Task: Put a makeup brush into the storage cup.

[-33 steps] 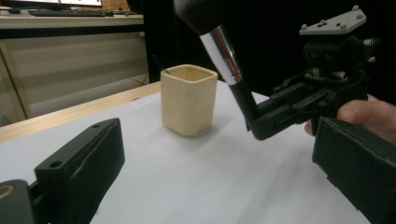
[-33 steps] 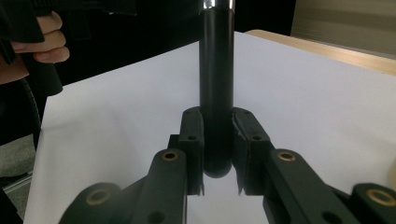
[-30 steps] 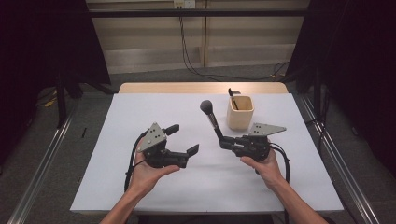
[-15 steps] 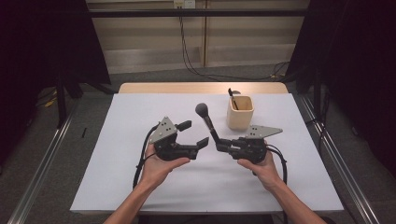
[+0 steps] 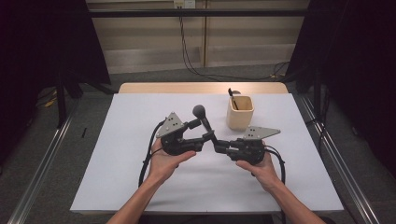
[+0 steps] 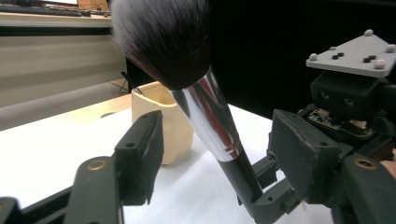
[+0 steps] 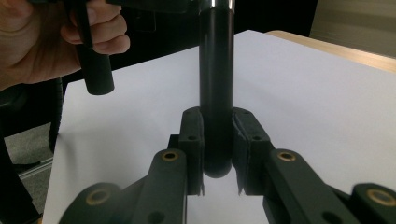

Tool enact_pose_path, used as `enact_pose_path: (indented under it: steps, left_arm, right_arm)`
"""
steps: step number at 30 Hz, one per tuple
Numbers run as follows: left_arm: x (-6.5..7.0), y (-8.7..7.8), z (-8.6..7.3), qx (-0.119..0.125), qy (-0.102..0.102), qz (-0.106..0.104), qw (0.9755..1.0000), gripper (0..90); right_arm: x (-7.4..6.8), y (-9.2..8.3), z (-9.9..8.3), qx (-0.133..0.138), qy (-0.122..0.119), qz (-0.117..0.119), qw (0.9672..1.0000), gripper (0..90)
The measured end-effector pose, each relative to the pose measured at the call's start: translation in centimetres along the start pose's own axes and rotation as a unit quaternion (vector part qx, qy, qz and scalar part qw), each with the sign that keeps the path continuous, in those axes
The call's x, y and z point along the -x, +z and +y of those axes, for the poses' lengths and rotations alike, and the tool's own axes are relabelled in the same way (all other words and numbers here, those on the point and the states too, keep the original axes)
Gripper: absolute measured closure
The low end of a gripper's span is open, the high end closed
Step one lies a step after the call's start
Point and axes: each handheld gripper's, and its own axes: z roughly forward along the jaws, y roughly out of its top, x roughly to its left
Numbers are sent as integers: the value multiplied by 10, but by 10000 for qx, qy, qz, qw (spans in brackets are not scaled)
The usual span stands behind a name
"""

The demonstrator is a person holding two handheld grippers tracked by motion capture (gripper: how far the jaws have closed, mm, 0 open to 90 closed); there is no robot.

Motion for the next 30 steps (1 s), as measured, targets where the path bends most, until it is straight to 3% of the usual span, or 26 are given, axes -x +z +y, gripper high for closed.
enact_pose_path:
  steps: [10, 17, 30]
  left_arm:
    - [1, 5, 4, 17, -145, 4, 9999, 513]
    - [-1, 5, 5, 52, -477, -66, 9988, 606]
    - [0, 3, 6, 39, -551, -216, 9982, 673]
  right_arm:
    - [-2, 1, -1, -10, -35, 27, 10000, 756]
    - [-1, 1, -1, -1, -34, 30, 10000, 756]
    - [-2, 3, -3, -16, -77, 78, 9999, 755]
